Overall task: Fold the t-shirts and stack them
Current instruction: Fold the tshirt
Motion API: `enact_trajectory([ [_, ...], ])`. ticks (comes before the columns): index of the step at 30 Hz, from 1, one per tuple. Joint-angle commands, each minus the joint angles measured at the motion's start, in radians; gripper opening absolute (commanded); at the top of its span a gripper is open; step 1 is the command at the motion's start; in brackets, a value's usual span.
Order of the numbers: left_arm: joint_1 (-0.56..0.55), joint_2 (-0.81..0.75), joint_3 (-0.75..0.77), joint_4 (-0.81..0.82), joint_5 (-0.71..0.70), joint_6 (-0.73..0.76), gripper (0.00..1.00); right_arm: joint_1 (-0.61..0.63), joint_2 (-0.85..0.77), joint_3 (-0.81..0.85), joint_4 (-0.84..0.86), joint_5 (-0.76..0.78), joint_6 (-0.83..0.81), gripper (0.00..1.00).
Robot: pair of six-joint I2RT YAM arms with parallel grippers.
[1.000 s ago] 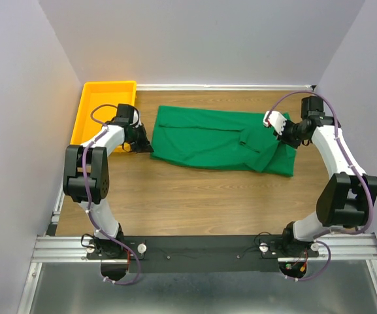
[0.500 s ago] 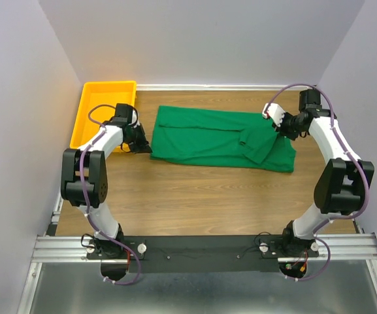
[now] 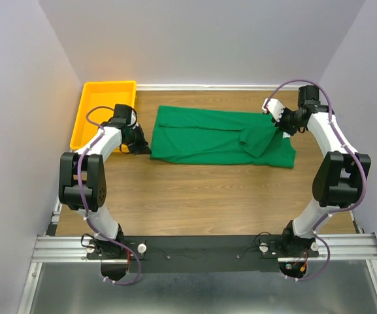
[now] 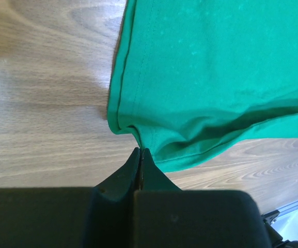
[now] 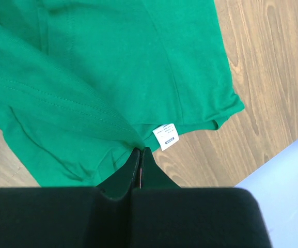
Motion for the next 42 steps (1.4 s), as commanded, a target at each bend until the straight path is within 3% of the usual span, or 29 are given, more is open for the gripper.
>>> enact_trajectory([
  [1,-0.003,-0.033,0.012,-0.026,0.012,-0.016,0.0,-0.005,0.024,0.038,0.037,-0.02,0.017,0.01],
  [42,-0.002,0.301,0.386,-0.105,-0.034,0.051,0.0,-0.007,0.068,0.048,0.123,0.055,0.08,0.0],
])
